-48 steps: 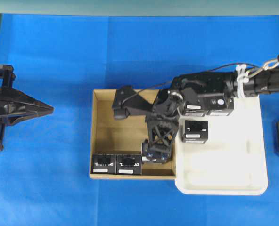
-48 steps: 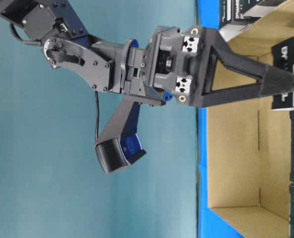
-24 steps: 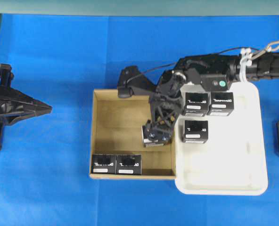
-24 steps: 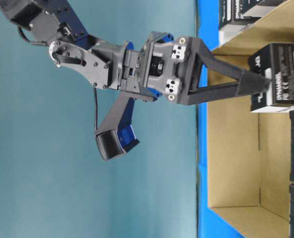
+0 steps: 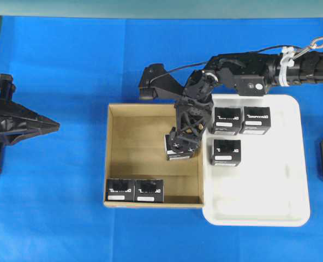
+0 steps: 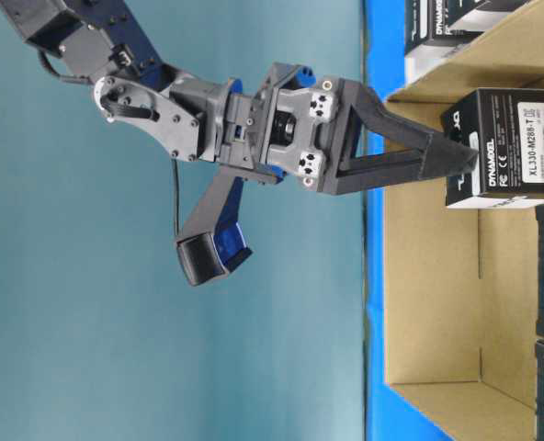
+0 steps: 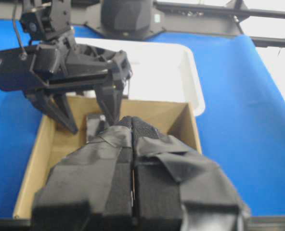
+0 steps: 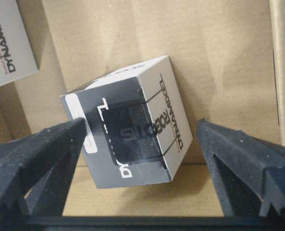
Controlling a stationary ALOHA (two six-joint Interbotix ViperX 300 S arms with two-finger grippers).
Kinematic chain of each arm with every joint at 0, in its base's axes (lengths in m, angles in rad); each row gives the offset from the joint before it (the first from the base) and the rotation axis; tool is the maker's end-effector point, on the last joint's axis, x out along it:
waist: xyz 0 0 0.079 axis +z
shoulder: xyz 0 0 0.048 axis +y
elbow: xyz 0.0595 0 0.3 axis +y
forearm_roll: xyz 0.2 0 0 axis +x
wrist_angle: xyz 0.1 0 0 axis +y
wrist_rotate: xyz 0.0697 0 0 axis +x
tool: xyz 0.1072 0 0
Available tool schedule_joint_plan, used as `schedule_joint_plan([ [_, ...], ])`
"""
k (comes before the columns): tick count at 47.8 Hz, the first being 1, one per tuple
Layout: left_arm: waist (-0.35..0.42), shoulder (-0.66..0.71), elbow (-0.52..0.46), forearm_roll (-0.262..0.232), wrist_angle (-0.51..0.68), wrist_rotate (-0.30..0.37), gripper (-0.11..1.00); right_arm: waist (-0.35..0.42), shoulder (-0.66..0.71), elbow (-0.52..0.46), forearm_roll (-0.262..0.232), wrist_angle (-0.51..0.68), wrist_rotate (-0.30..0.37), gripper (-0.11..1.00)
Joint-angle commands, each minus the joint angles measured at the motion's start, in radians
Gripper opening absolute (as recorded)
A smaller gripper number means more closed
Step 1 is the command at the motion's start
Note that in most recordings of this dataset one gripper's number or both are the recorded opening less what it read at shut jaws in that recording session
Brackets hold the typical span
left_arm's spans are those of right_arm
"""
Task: Pick the box from inside the cardboard box.
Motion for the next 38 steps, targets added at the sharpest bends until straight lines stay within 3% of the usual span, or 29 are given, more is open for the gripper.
schedule_joint_plan([
  [1,-0.002,0.003,-0.026,0.002,-0.008,0.0,-0.07,0.003,-0.008,-0.003,-0.003,-0.002,0.003,0.99],
  [22,-0.002,0.002,-0.026,0.002,-0.009,-0.002,-0.07,0.012,-0.198,-0.058,-0.005,0.084,0.034,0.99],
  [31,-0.002,-0.003,-0.028,0.002,-0.009,0.0,-0.07,0.012,-0.282,-0.161,-0.014,0.239,0.038,0.99],
  [38,-0.002,-0.008,-0.028,0.002,-0.009,0.0,-0.07,0.015,-0.302,-0.255,-0.052,0.383,0.04,0.99],
])
